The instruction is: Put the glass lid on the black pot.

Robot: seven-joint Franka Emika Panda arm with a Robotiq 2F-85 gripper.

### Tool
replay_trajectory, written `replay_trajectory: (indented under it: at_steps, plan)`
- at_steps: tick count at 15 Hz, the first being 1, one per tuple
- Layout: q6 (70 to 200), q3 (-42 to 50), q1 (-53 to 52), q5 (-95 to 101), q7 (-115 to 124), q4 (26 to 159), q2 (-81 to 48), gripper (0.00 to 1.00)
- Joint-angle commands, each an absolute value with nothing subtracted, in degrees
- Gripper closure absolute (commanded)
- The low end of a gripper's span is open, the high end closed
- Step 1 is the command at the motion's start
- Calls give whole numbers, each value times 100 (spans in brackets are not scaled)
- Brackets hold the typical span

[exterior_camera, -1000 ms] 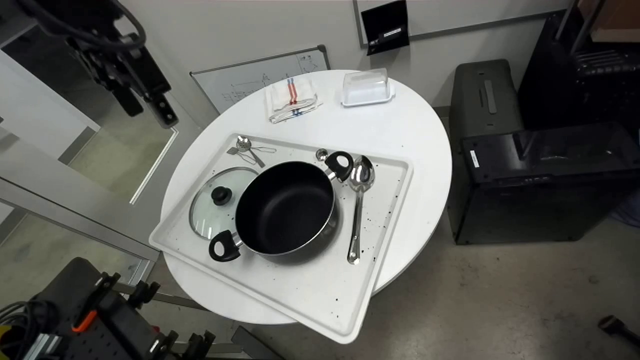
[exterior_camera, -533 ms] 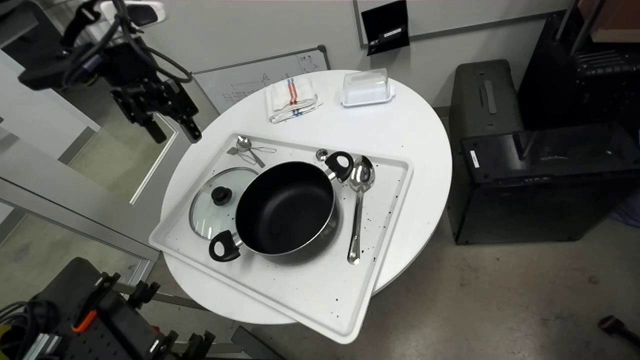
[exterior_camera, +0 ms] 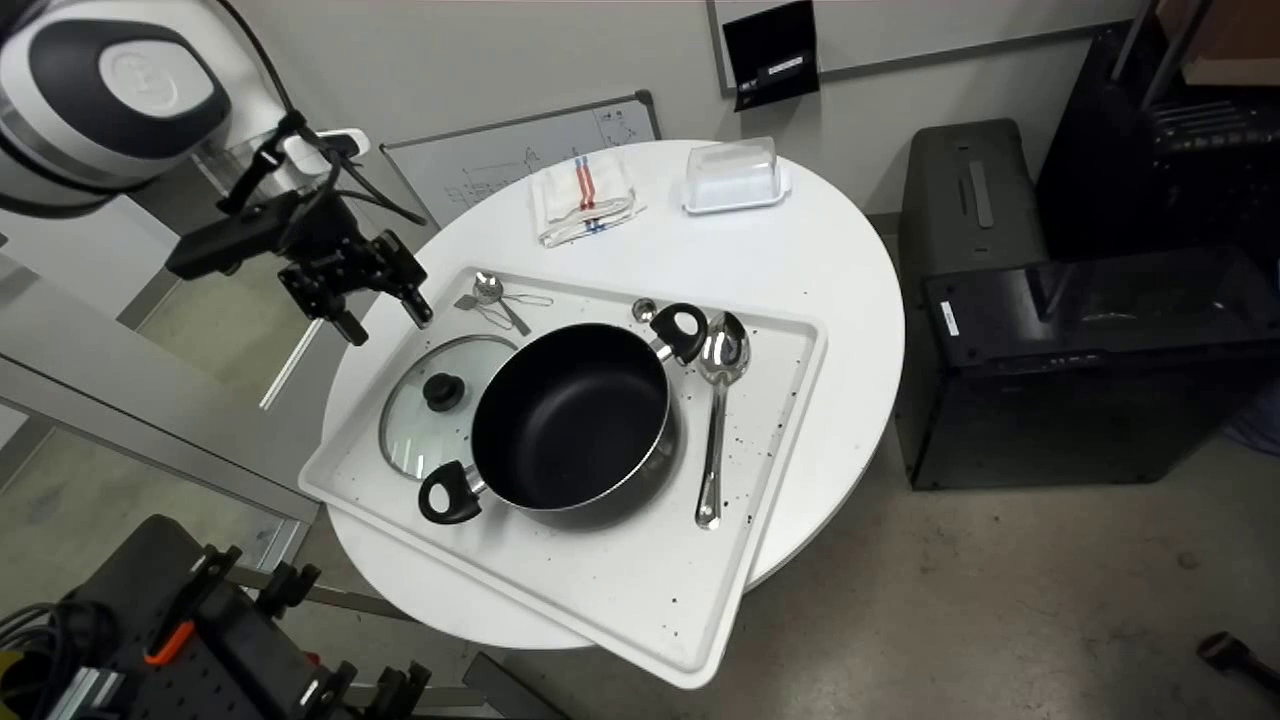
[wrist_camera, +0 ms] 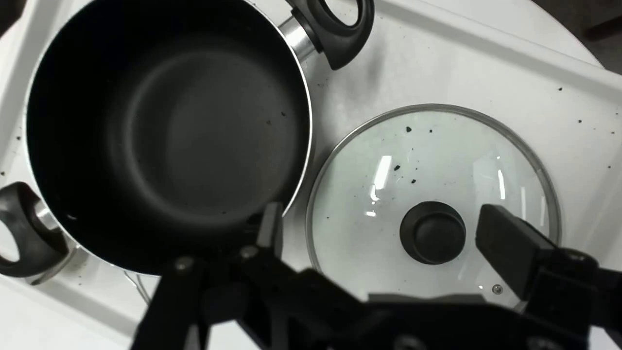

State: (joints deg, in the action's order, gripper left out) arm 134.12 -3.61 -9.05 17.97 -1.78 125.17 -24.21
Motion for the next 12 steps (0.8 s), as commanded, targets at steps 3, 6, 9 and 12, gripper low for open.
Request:
replay_trajectory:
  at_steps: [3,6,9,12]
  plan:
    - [13862,-363,-1315,2111,-92,11947,-3407,0]
    - [14113,-359,-1459,2094,-135,11743,-3791,0]
    - [14264,-350,-1551,2055,-183,11551,-4148,0]
    - [14339,-354,-1600,2025,-228,11410,-4439,0]
